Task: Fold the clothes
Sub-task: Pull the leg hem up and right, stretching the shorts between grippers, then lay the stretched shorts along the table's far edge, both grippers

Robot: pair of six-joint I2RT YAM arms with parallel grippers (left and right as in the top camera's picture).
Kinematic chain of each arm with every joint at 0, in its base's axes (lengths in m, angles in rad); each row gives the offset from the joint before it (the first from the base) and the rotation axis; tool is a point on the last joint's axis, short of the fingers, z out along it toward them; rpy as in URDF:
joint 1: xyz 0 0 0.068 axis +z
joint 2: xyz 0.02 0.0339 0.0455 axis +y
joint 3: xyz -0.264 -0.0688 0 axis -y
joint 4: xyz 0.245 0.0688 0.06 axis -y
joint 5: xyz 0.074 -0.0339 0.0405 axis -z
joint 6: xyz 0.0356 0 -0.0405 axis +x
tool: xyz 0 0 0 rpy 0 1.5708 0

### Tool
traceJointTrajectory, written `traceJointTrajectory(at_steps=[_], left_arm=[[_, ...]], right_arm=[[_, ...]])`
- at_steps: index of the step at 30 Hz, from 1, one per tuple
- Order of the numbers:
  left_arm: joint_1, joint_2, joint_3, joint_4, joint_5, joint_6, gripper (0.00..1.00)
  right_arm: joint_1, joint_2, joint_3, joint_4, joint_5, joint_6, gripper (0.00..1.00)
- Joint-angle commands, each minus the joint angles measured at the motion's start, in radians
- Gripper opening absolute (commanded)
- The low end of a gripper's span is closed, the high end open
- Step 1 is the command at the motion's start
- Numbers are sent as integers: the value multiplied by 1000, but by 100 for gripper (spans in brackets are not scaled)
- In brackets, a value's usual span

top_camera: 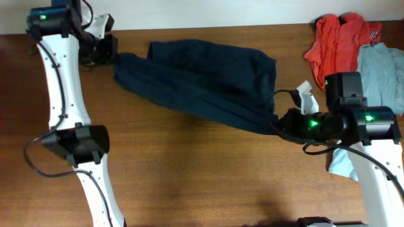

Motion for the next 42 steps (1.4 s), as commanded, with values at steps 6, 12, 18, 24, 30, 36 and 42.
traceJointTrajectory(at_steps=[6,12,18,24,30,36,42], left_arm=[[60,-181,23,6,-187,-10,0],[42,-250,-15,6,-192,-9,0],[-10,-272,-149,6,-243,-9,0],[-48,-304,-259,6,-327,-15,0],[-51,-319,-278,6,-341,-51,0],[-51,-319,-284,45,-376,-74,1],[-51,-317,-323,184,-390,-97,1]], right_arm=[[-42,-19,15,-73,126,-51,4],[-42,-19,15,-80,126,-83,4],[-40,-19,15,-99,126,-106,4],[-39,-15,15,-98,125,-130,4],[-39,40,15,43,141,-198,4],[-38,195,15,323,152,-212,4],[-24,377,15,539,130,-235,4]])
